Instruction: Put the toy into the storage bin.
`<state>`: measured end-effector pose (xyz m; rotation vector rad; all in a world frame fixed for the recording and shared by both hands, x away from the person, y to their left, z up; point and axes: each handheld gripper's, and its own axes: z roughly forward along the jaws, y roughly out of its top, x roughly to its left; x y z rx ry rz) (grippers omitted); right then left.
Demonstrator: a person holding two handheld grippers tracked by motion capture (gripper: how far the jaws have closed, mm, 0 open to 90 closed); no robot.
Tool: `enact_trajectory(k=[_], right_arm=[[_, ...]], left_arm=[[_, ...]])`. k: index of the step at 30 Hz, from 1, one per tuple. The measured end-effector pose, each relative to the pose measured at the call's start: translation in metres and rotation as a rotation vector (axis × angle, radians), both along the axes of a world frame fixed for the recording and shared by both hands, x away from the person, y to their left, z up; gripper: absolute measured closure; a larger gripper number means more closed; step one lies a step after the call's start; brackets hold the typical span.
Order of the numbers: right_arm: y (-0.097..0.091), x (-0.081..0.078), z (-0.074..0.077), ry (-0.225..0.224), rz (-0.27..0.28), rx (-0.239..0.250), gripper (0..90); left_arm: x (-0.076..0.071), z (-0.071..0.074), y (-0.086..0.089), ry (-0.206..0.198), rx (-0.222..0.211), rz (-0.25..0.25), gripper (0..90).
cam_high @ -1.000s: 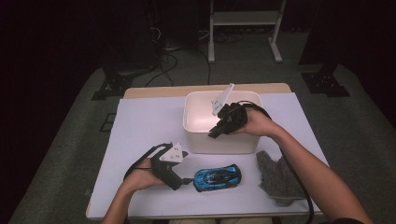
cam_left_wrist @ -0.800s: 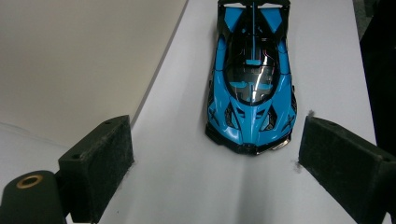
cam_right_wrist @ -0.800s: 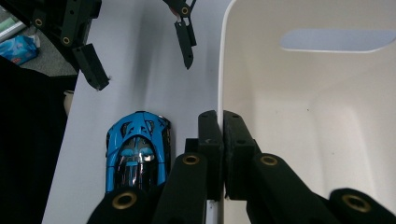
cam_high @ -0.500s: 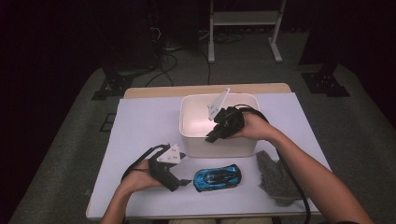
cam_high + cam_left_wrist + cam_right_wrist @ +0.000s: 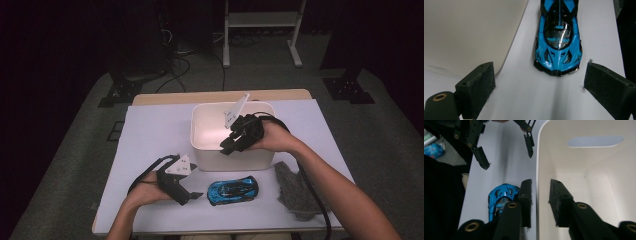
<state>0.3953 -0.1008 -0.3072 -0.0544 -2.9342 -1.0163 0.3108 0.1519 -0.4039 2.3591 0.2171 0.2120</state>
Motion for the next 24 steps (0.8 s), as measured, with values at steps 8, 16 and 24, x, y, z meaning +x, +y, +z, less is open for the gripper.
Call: enact_trajectory(k=[8, 16, 24], right_arm=[[-0.027, -0.023, 0.027, -0.021, -0.038, 0.112, 45.6], [-0.04, -0.067, 0.012, -0.048, -0.036, 0.119, 30.3], [-0.033, -0.081, -0.036, -0.005, -0.047, 0.068, 25.7]], left_arm=[[0.004, -0.001, 0.014, -0.008, -0.013, 0.046, 9.6], [0.007, -0.002, 0.027, -0.016, -0.037, 0.102, 9.6], [0.013, -0.009, 0.034, -0.015, -0.041, 0.135, 9.6]])
